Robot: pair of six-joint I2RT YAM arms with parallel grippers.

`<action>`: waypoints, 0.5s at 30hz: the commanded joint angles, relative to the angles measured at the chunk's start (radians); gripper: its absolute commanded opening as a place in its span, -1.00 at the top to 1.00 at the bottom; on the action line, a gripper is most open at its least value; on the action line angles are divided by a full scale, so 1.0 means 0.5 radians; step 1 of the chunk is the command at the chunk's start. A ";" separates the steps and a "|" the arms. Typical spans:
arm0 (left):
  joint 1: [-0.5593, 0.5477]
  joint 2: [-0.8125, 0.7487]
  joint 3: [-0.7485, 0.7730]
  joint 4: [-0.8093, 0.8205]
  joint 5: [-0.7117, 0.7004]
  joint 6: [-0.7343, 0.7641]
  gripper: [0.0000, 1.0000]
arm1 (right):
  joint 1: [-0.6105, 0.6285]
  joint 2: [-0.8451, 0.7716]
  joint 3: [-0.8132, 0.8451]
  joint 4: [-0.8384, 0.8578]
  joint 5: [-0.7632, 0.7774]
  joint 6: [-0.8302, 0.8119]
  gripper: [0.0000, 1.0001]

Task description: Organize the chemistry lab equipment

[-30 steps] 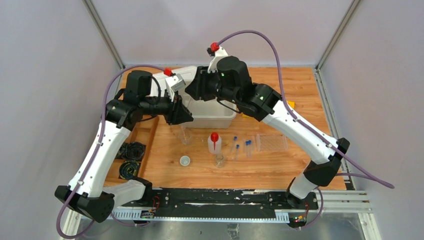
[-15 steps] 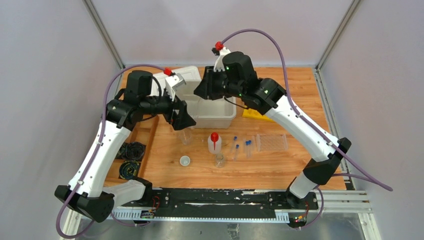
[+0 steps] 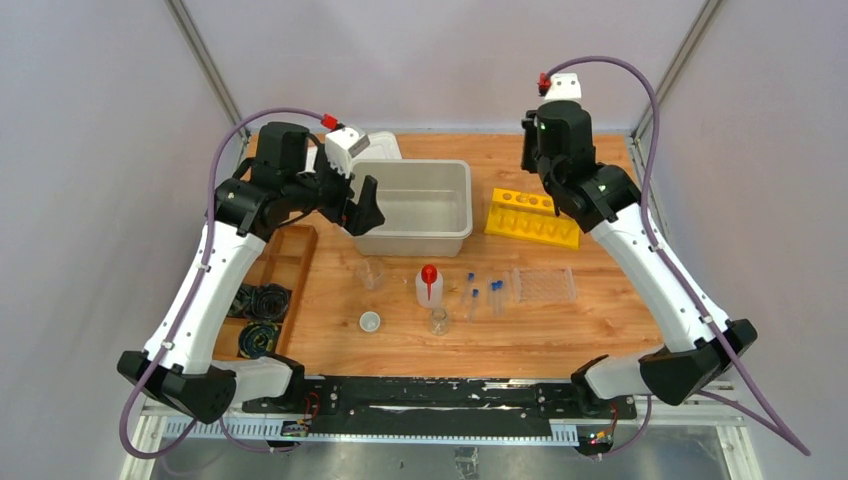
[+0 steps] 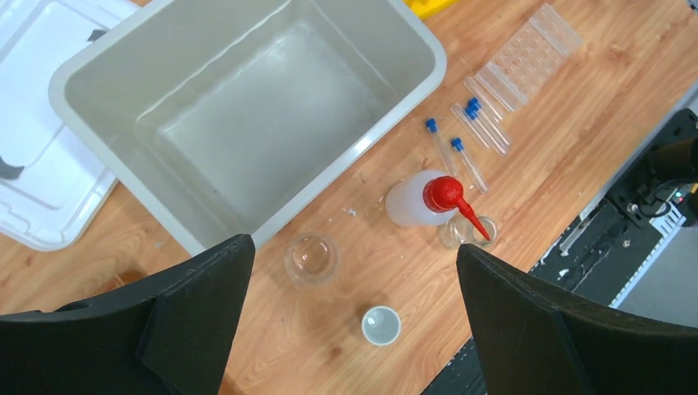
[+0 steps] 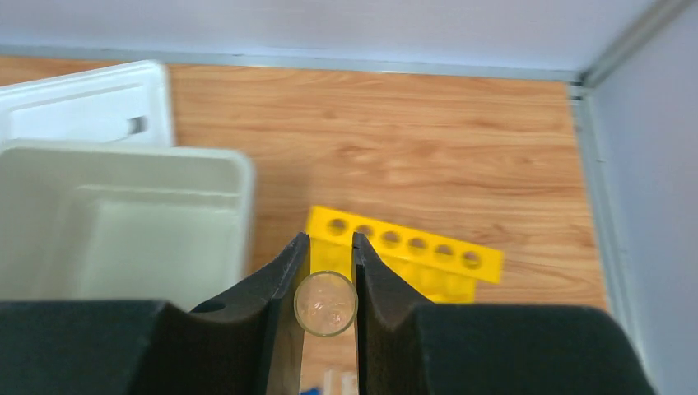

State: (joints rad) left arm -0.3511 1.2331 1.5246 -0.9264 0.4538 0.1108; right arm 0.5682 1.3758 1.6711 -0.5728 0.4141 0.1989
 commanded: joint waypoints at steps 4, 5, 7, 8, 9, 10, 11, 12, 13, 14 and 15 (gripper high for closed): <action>0.024 0.030 0.056 -0.086 -0.167 -0.074 -1.00 | -0.227 -0.137 -0.584 0.841 0.379 -0.461 1.00; 0.027 0.029 0.053 -0.093 -0.169 -0.074 -1.00 | -0.254 -0.154 -0.662 0.947 0.361 -0.487 1.00; 0.030 0.025 0.043 -0.102 -0.177 -0.074 -1.00 | -0.310 -0.153 -0.750 1.063 0.318 -0.475 1.00; 0.033 0.025 0.039 -0.110 -0.182 -0.074 -1.00 | -0.354 -0.138 -0.764 1.069 0.294 -0.437 1.00; 0.033 0.024 0.033 -0.116 -0.183 -0.071 -1.00 | -0.381 -0.119 -0.774 1.072 0.259 -0.414 1.00; 0.033 0.024 0.029 -0.121 -0.187 -0.064 -1.00 | -0.403 -0.088 -0.786 1.074 0.233 -0.350 1.00; 0.036 0.019 0.023 -0.123 -0.193 -0.062 -1.00 | -0.422 -0.069 -0.798 1.079 0.212 -0.317 1.00; 0.037 0.022 0.021 -0.124 -0.198 -0.061 -1.00 | -0.433 -0.051 -0.809 1.090 0.203 -0.298 1.00; 0.037 0.023 0.020 -0.126 -0.199 -0.060 -1.00 | -0.444 -0.035 -0.821 1.104 0.194 -0.272 1.00; 0.037 0.023 0.017 -0.129 -0.195 -0.056 -1.00 | -0.452 -0.024 -0.836 1.120 0.175 -0.250 1.00; 0.037 0.023 0.017 -0.133 -0.188 -0.056 -1.00 | -0.457 -0.012 -0.854 1.129 0.158 -0.238 1.00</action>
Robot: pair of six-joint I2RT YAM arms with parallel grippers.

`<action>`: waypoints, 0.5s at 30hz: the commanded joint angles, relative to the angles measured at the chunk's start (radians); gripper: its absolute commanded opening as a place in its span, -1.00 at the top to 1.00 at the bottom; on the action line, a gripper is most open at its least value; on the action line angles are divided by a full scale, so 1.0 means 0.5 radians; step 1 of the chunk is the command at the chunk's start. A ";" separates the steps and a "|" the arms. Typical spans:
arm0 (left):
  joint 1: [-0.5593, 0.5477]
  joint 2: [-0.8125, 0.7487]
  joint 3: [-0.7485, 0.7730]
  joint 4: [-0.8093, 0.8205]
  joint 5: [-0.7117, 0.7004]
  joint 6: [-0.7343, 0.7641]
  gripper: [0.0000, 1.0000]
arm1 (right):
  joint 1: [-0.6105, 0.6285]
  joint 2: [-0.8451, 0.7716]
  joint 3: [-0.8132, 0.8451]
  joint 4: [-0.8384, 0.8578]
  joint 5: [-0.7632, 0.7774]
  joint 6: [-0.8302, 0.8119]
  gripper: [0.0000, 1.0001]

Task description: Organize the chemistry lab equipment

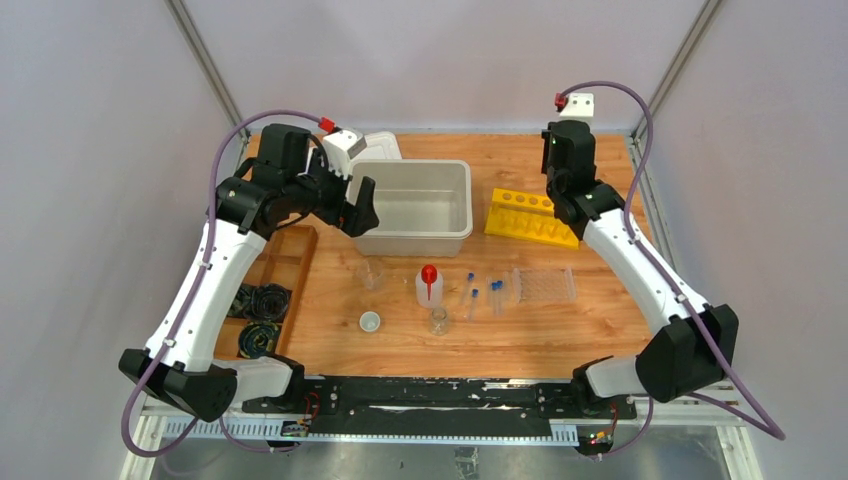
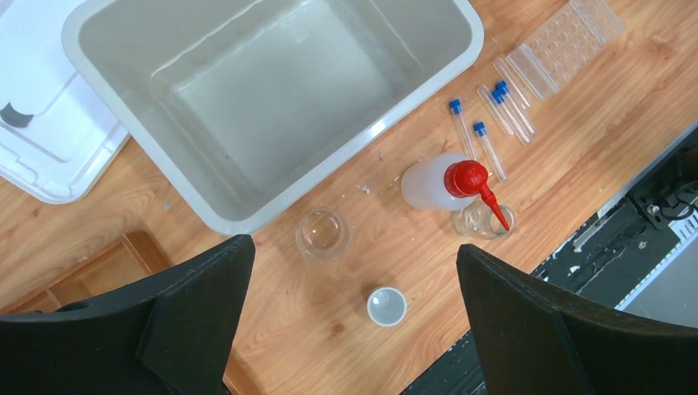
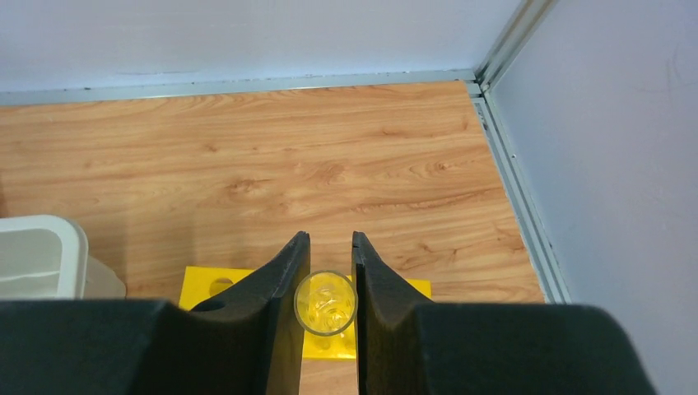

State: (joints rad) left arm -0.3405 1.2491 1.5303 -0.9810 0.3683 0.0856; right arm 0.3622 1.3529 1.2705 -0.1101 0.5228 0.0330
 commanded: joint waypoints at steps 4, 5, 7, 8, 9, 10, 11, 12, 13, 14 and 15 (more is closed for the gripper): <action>0.015 -0.011 0.012 -0.049 0.022 0.011 -1.00 | -0.059 0.071 -0.087 0.278 -0.086 0.136 1.00; 0.015 -0.013 0.011 -0.053 0.024 0.015 -1.00 | -0.067 0.080 -0.093 0.278 -0.090 0.143 1.00; 0.015 -0.020 0.005 -0.054 0.016 0.021 -1.00 | -0.081 0.089 -0.115 0.290 -0.091 0.170 1.00; 0.015 -0.022 -0.001 -0.054 0.011 0.025 -1.00 | -0.089 0.092 -0.133 0.301 -0.091 0.179 1.00; 0.015 -0.024 -0.006 -0.054 0.007 0.030 -1.00 | -0.096 0.094 -0.151 0.315 -0.092 0.189 1.00; 0.015 -0.022 -0.008 -0.054 0.004 0.034 -1.00 | -0.105 0.090 -0.168 0.325 -0.093 0.198 1.00; 0.015 -0.022 -0.013 -0.055 0.001 0.037 -1.00 | -0.111 0.091 -0.178 0.330 -0.092 0.206 1.00; 0.015 -0.023 -0.016 -0.054 0.000 0.038 -1.00 | -0.119 0.092 -0.189 0.330 -0.092 0.213 1.00; 0.015 -0.024 -0.016 -0.054 0.000 0.039 -1.00 | -0.122 0.091 -0.196 0.328 -0.083 0.222 1.00; 0.015 -0.022 -0.014 -0.054 0.000 0.040 -1.00 | -0.126 0.085 -0.204 0.325 -0.075 0.226 1.00; 0.015 -0.020 -0.010 -0.054 0.000 0.040 -1.00 | -0.128 0.081 -0.215 0.324 -0.068 0.230 1.00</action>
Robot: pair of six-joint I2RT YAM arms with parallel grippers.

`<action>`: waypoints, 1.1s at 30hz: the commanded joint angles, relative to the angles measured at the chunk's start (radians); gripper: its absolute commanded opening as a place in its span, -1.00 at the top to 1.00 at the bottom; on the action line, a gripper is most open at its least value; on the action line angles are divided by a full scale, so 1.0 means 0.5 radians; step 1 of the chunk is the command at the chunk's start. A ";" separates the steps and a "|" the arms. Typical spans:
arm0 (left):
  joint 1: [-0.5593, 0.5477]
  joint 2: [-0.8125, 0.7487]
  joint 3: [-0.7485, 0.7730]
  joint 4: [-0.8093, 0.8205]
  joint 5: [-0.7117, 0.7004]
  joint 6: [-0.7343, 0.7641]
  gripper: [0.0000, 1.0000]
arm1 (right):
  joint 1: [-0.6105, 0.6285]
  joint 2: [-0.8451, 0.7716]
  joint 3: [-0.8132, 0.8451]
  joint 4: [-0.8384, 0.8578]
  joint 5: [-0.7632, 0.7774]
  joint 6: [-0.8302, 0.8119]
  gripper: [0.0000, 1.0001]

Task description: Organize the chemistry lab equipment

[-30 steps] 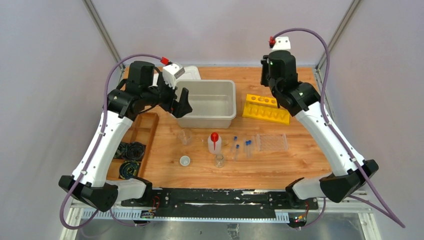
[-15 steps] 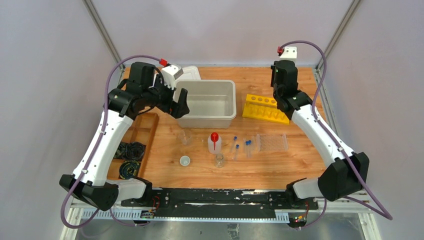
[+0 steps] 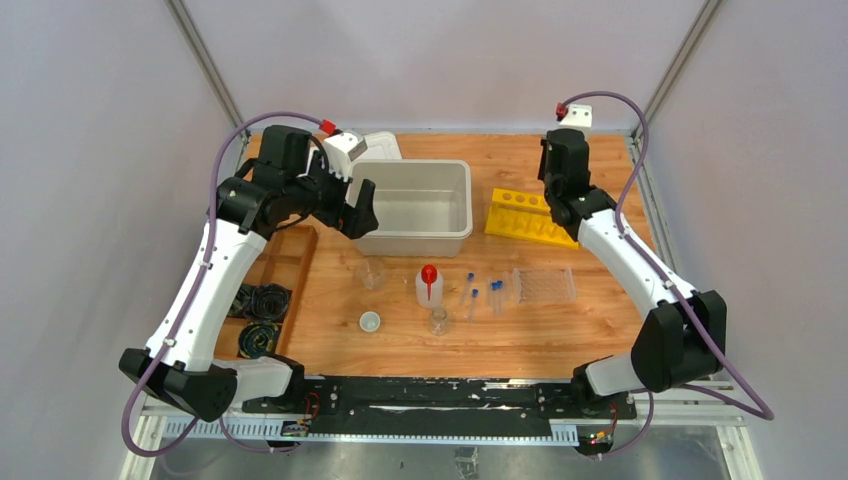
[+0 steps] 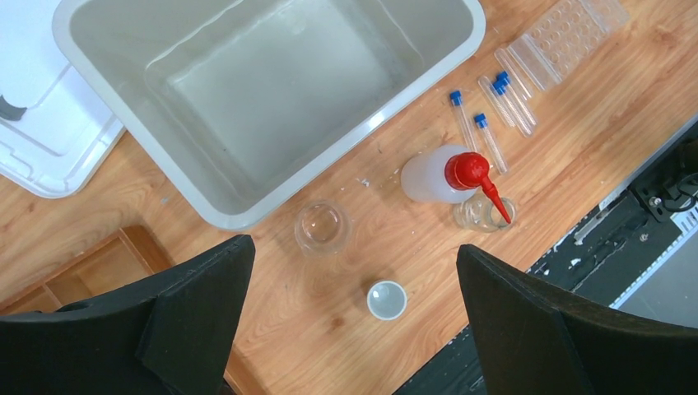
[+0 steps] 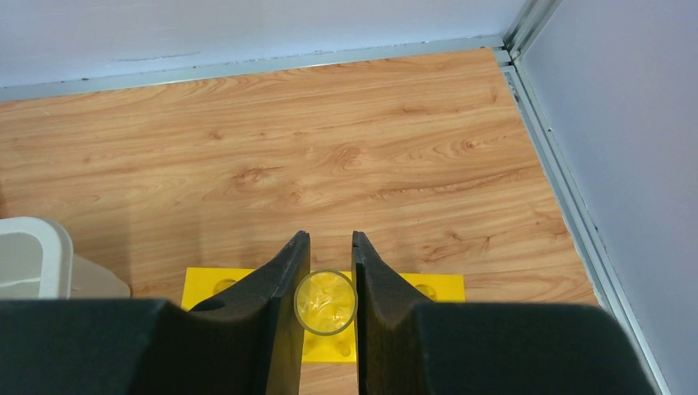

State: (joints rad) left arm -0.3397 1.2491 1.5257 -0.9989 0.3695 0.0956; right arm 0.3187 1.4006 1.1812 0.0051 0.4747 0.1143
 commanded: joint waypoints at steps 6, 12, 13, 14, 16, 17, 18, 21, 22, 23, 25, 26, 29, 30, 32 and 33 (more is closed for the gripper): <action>0.014 -0.007 0.023 -0.018 -0.015 0.024 -1.00 | -0.068 -0.037 -0.079 0.099 0.027 0.082 1.00; 0.014 -0.017 0.010 -0.018 -0.020 0.024 -1.00 | -0.100 -0.016 -0.097 0.117 0.012 0.087 1.00; 0.014 -0.021 0.008 -0.018 -0.021 0.024 -1.00 | -0.105 -0.016 -0.102 0.122 0.009 0.088 1.00; 0.014 -0.025 0.008 -0.017 -0.023 0.026 -1.00 | -0.110 -0.015 -0.106 0.127 0.005 0.091 1.00; 0.014 -0.027 0.006 -0.018 -0.023 0.028 -1.00 | -0.121 -0.018 -0.113 0.133 0.003 0.096 1.00; 0.014 -0.025 0.004 -0.018 -0.022 0.027 -1.00 | -0.130 -0.021 -0.114 0.134 -0.010 0.105 1.00; 0.014 -0.025 0.000 -0.018 -0.023 0.029 -1.00 | -0.136 -0.026 -0.114 0.134 -0.024 0.115 1.00; 0.015 -0.025 -0.002 -0.018 -0.026 0.031 -1.00 | -0.151 -0.048 -0.102 0.135 -0.052 0.139 1.00; 0.014 -0.022 0.002 -0.018 -0.027 0.033 -1.00 | -0.156 -0.052 -0.098 0.139 -0.051 0.141 1.00; 0.014 -0.020 0.004 -0.018 -0.025 0.035 -1.00 | -0.158 -0.051 -0.092 0.140 -0.052 0.141 1.00; 0.014 -0.017 0.010 -0.018 -0.021 0.036 -1.00 | -0.171 -0.042 -0.073 0.138 -0.068 0.146 1.00; 0.014 -0.017 0.013 -0.018 -0.017 0.036 -1.00 | -0.175 -0.035 -0.066 0.135 -0.074 0.149 1.00; 0.015 -0.012 0.017 -0.018 -0.015 0.033 -1.00 | -0.180 0.002 -0.057 0.129 -0.090 0.155 1.00; 0.014 -0.009 0.014 -0.018 -0.015 0.031 -1.00 | -0.182 0.012 -0.056 0.131 -0.091 0.157 1.00; 0.014 -0.013 0.012 -0.018 -0.015 0.031 -1.00 | -0.183 0.034 -0.060 0.131 -0.093 0.165 1.00; 0.014 -0.011 0.011 -0.018 -0.014 0.033 -1.00 | -0.183 0.040 -0.064 0.132 -0.099 0.169 1.00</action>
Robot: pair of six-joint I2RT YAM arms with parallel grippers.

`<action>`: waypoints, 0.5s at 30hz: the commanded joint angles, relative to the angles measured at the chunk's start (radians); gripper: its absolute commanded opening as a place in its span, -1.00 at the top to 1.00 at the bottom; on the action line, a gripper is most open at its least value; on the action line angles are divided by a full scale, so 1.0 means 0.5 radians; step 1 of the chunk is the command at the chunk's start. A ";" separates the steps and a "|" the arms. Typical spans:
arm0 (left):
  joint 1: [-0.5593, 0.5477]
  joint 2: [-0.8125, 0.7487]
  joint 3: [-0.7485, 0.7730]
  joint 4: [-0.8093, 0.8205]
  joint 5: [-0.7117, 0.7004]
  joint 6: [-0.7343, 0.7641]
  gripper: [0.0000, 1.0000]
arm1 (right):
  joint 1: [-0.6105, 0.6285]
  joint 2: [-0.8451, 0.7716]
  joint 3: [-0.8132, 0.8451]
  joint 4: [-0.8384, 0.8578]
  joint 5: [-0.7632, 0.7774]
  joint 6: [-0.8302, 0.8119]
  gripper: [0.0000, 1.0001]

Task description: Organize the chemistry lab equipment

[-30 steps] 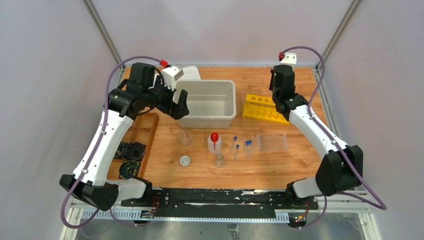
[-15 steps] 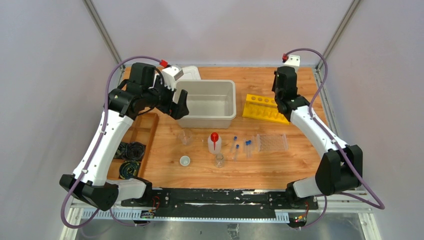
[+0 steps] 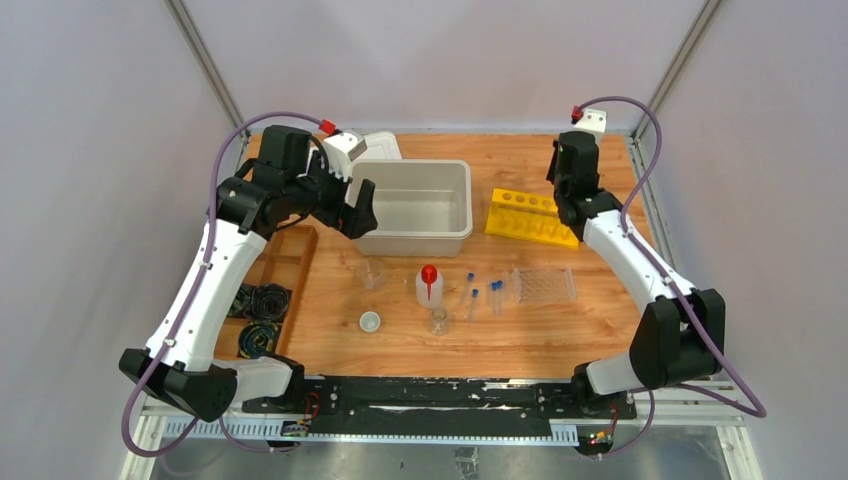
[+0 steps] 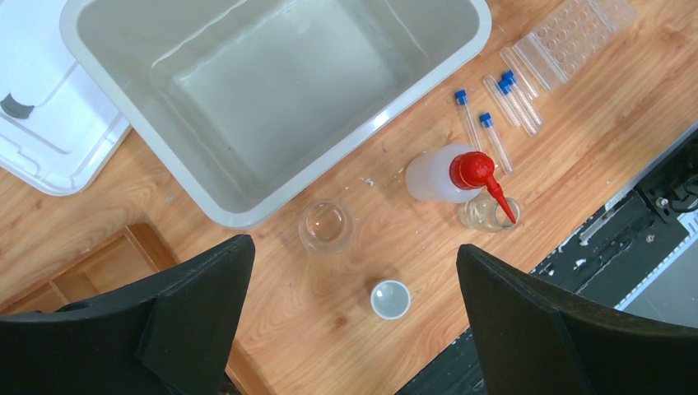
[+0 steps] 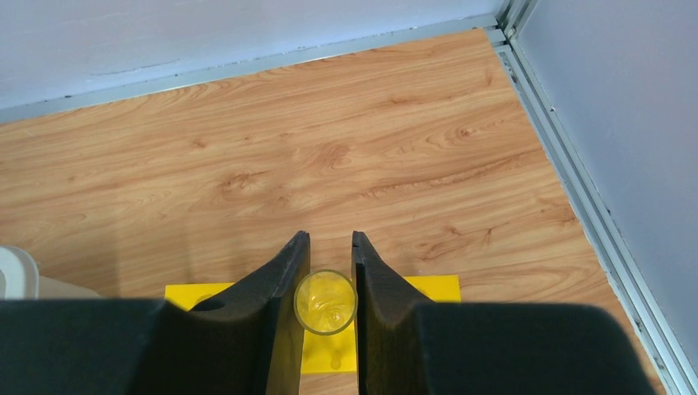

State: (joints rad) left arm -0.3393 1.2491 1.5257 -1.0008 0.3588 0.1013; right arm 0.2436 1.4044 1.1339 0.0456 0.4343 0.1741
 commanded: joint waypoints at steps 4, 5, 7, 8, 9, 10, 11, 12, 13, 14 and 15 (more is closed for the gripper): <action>0.013 -0.016 0.015 -0.014 0.004 0.027 -1.00 | -0.033 0.072 0.021 0.059 -0.023 0.059 1.00; 0.013 -0.015 0.014 -0.014 0.003 0.027 -1.00 | -0.033 0.083 0.021 0.059 -0.027 0.064 1.00; 0.013 -0.016 0.014 -0.014 0.000 0.030 -1.00 | -0.032 0.103 0.019 0.065 -0.035 0.065 1.00; 0.013 -0.015 0.014 -0.014 0.000 0.033 -1.00 | -0.034 0.113 0.021 0.065 -0.034 0.070 1.00; 0.013 -0.015 0.011 -0.014 -0.002 0.038 -1.00 | -0.032 0.123 0.021 0.068 -0.036 0.070 1.00; 0.013 -0.016 0.013 -0.014 -0.007 0.039 -1.00 | -0.033 0.135 0.021 0.068 -0.034 0.072 1.00; 0.013 -0.014 0.011 -0.014 -0.011 0.042 -1.00 | -0.033 0.140 0.021 0.066 -0.034 0.070 1.00; 0.013 -0.015 0.011 -0.014 -0.014 0.045 -1.00 | -0.032 0.150 0.021 0.065 -0.033 0.069 1.00; 0.013 -0.018 0.010 -0.014 -0.015 0.047 -1.00 | -0.033 0.155 0.018 0.065 -0.034 0.069 1.00; 0.013 -0.016 0.015 -0.014 -0.017 0.050 -1.00 | -0.032 0.158 0.014 0.065 -0.034 0.072 1.00; 0.013 -0.019 0.014 -0.014 -0.015 0.052 -1.00 | -0.032 0.160 0.008 0.065 -0.039 0.072 1.00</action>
State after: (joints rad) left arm -0.3389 1.2491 1.5257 -1.0012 0.3553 0.1070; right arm 0.2405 1.4818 1.1339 0.0753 0.4183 0.1909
